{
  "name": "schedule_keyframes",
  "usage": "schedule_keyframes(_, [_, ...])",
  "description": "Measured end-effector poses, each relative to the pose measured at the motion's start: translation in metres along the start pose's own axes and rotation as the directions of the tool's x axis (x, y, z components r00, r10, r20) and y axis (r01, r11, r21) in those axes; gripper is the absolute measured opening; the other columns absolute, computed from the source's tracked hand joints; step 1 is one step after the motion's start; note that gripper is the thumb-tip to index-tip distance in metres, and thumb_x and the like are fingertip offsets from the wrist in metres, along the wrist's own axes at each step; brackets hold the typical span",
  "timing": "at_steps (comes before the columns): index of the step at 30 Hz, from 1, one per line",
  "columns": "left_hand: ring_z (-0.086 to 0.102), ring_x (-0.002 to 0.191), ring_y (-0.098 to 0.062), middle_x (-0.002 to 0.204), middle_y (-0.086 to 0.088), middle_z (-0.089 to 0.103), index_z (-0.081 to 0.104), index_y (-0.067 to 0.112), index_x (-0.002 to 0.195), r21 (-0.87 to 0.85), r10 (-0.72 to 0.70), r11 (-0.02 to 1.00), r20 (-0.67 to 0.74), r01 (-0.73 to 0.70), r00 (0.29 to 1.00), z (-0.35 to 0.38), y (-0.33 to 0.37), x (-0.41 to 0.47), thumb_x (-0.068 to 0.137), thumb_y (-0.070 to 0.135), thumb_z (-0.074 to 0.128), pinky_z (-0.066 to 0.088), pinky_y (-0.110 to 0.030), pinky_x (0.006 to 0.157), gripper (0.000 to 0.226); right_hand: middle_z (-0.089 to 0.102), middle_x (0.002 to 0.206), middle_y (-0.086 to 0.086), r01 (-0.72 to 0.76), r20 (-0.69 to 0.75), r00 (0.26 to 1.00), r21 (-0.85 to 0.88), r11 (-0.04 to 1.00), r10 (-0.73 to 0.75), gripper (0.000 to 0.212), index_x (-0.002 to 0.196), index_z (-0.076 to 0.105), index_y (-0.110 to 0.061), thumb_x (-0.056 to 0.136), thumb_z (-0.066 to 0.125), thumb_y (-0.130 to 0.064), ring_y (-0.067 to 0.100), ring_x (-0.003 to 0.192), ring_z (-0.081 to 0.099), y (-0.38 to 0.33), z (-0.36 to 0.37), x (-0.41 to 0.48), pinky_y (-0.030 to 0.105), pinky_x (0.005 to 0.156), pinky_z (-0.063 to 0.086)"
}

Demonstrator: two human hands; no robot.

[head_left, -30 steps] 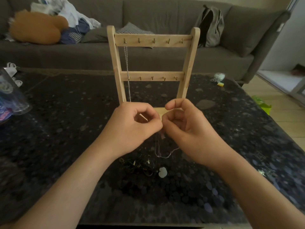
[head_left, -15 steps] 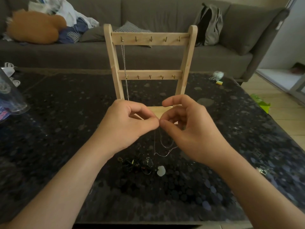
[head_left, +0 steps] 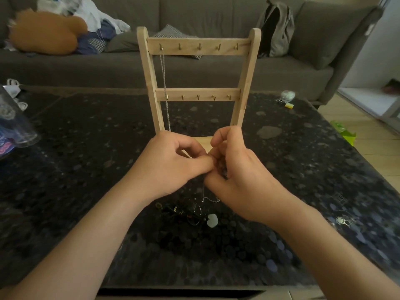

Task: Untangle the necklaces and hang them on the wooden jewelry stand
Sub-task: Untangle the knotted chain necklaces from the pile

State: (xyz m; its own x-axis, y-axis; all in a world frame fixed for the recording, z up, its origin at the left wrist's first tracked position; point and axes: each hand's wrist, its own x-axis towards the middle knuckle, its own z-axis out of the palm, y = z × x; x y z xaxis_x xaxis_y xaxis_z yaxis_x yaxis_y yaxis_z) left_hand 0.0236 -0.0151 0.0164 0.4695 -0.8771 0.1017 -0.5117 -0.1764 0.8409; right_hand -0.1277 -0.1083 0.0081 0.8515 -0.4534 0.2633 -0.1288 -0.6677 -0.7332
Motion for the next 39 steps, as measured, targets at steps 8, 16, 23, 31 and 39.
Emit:
schedule_keyframes(8, [0.065,0.08,-0.007,0.073,0.004,0.07,0.081,0.024,0.072,-0.14,-0.049,0.988,0.105,0.063,0.993,-0.002,-0.002,0.003,0.083,0.028,0.071,0.052,-0.042,0.095,0.015,0.062,0.083,0.0,-0.091,0.022,0.996,0.18,0.979,0.089,0.044,0.113,0.038,-0.028,0.095,0.068,-0.002,0.001,0.063,0.055,-0.002,-0.005,0.003,0.02,0.062,0.049])
schedule_keyframes(16, [0.07,0.085,-0.02,0.082,-0.002,0.075,0.082,0.023,0.083,-0.131,0.013,0.991,0.096,0.0,0.995,0.002,-0.002,0.003,0.093,0.026,0.071,0.057,-0.048,0.091,0.015,0.067,0.09,0.011,-0.12,0.017,0.993,0.134,0.984,0.119,0.034,0.117,0.04,-0.023,0.1,0.063,-0.004,0.004,0.064,0.058,-0.002,-0.009,0.003,0.022,0.061,0.051])
schedule_keyframes(23, [0.057,0.079,-0.016,0.083,-0.008,0.066,0.082,0.013,0.083,-0.442,-0.134,0.88,0.12,0.174,0.984,0.007,-0.006,-0.002,0.085,0.024,0.071,0.044,-0.04,0.082,0.016,0.063,0.094,0.009,-0.242,0.055,0.969,0.399,0.884,0.241,0.026,0.121,0.041,-0.022,0.106,0.052,-0.004,0.001,0.057,0.047,-0.001,-0.009,0.0,0.02,0.051,0.039])
schedule_keyframes(31, [0.052,0.073,-0.016,0.075,-0.002,0.053,0.059,0.01,0.089,-0.507,-0.161,0.841,0.099,0.188,0.982,-0.004,0.003,0.0,0.105,0.018,0.048,0.04,-0.043,0.083,0.021,0.061,0.089,0.002,-0.174,-0.013,0.983,0.211,0.962,0.181,0.025,0.116,0.05,-0.021,0.102,0.059,-0.002,0.003,0.063,0.052,0.003,-0.01,-0.001,0.018,0.058,0.046])
schedule_keyframes(39, [0.056,0.082,-0.016,0.089,-0.008,0.061,0.067,-0.014,0.109,-0.376,-0.05,0.922,0.127,0.095,0.991,-0.006,-0.005,-0.001,0.107,0.021,0.058,0.046,-0.04,0.084,0.036,0.056,0.071,0.006,-0.169,-0.118,0.966,0.387,0.906,0.23,0.015,0.107,0.079,-0.02,0.103,0.068,-0.013,0.012,0.061,0.048,0.002,-0.017,0.0,0.018,0.057,0.041])
